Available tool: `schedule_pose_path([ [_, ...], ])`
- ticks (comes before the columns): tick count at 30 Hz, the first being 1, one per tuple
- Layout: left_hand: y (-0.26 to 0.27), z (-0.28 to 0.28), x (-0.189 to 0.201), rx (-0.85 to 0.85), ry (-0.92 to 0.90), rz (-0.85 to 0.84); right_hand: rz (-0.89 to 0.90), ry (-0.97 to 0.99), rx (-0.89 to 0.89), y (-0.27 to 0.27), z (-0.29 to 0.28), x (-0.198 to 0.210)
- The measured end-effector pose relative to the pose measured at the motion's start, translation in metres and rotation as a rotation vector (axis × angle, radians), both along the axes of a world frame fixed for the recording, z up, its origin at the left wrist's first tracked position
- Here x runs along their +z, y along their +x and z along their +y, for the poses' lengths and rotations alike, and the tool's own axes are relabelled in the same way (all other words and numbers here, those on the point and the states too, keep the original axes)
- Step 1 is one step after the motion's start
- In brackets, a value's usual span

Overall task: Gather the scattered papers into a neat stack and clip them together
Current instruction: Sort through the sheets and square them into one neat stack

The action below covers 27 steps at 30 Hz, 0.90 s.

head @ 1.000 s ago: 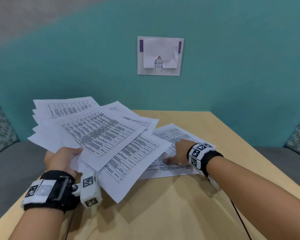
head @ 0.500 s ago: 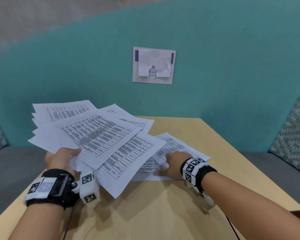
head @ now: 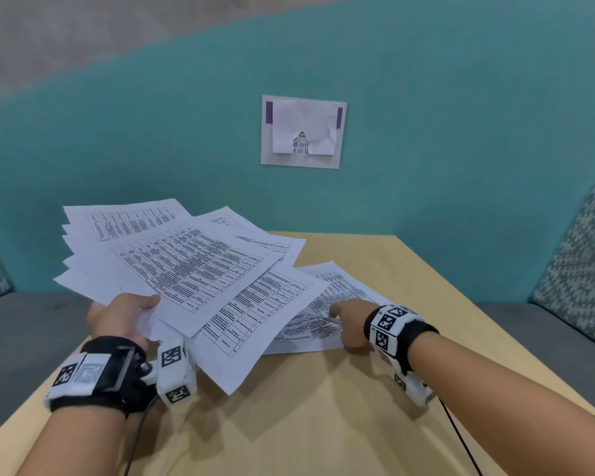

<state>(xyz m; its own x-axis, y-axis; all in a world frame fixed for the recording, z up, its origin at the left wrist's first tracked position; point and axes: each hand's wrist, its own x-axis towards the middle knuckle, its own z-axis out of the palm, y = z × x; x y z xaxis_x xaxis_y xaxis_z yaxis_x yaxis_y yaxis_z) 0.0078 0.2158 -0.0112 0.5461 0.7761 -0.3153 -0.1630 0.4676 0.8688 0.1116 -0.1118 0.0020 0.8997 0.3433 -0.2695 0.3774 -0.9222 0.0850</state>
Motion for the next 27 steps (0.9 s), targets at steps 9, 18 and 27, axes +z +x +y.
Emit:
schedule_pose_path([
  [9, -0.001, 0.002, 0.000, -0.028, 0.026, 0.041, -0.056, -0.048, 0.115, -0.009, -0.003, -0.003],
  [18, -0.001, 0.002, 0.001, -0.047, 0.027, 0.031, -0.158, 0.030, 0.186, -0.010, -0.008, -0.006],
  [27, 0.028, 0.039, -0.041, -0.006, 0.043, -0.004, -0.342, 0.139, -0.070, 0.009, -0.020, 0.011],
])
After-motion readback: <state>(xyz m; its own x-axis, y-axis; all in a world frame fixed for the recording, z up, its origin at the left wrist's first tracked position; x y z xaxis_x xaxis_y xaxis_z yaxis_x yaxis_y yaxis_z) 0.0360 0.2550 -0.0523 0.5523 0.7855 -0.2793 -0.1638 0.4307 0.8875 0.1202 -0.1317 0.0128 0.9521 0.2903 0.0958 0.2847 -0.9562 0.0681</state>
